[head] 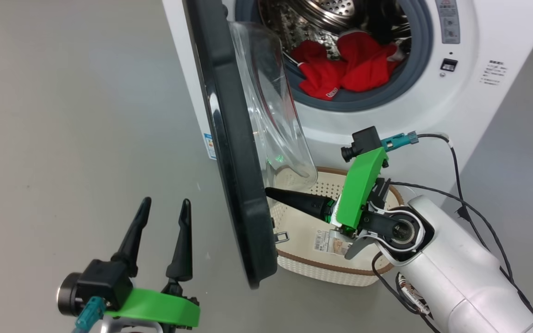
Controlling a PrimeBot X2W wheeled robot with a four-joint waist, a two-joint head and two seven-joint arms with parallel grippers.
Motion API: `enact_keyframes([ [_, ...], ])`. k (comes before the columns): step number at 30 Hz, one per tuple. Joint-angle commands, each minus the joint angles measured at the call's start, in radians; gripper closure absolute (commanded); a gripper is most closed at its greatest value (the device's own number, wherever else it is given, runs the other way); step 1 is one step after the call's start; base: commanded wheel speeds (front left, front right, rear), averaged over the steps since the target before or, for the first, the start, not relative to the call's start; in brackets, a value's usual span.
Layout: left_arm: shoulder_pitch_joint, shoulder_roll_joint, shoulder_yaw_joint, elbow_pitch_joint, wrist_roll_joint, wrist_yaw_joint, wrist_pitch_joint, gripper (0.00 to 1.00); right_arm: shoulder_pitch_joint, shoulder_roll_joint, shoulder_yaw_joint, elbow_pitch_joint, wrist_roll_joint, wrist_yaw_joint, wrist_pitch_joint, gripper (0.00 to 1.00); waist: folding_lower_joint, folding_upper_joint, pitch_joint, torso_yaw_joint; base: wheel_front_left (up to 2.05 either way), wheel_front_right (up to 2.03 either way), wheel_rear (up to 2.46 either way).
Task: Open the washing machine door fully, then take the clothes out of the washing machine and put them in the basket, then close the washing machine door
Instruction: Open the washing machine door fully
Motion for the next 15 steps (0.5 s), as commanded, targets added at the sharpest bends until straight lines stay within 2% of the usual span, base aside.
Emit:
enact_keyframes([
  [1, -0.012, 0.017, 0.03, -0.021, -0.005, 0.009, 0.001, 0.0, 0.007, 0.031, 0.016, -0.036, 0.012, 0.008, 0.003, 1.0, 0.0001, 0.0, -0.002, 0.011, 0.0, 0.0, 0.0],
  [15, -0.008, 0.019, 0.023, -0.024, -0.018, 0.015, -0.001, 0.0, -0.01, 0.031, 0.077, -0.029, 0.06, 0.008, -0.025, 1.0, 0.0001, 0.0, 0.004, 0.066, 0.0, 0.0, 0.0],
])
